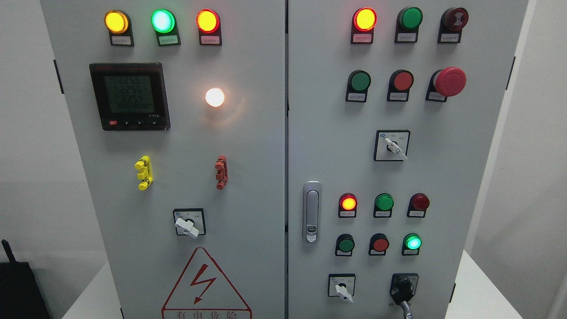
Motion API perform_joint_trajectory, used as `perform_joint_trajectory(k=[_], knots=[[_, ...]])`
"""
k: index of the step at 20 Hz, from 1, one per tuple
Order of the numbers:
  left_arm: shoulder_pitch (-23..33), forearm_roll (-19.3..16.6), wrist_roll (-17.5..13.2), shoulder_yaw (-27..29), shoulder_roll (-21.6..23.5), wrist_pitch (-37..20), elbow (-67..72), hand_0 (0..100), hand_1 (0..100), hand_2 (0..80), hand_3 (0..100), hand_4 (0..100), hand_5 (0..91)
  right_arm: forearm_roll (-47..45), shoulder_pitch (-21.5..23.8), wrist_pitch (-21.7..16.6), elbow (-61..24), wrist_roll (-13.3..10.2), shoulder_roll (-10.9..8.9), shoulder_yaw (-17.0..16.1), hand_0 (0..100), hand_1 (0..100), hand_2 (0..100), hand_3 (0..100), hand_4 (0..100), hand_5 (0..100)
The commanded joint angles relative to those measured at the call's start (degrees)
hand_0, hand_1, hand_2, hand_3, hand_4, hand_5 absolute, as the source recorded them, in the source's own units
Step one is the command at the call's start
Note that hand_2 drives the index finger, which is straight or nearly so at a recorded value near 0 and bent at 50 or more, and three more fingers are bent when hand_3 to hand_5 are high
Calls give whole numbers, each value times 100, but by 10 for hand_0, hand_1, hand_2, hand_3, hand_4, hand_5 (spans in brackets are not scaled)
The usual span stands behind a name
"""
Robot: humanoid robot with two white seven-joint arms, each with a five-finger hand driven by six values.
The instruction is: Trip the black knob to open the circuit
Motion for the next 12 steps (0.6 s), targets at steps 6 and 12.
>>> perform_joint_trajectory(k=[6, 12], knots=[[-14, 14, 1, 7, -9, -8, -1, 120, 389, 0, 0, 0, 0, 41, -162, -133, -198, 185, 26, 197, 939, 959, 0, 1000, 1000, 940], [-14, 14, 1, 7, -9, -8, -1, 120, 389, 0, 0, 0, 0, 32, -144, -142, -198, 177, 26, 161, 939, 960, 0, 1000, 1000, 940]])
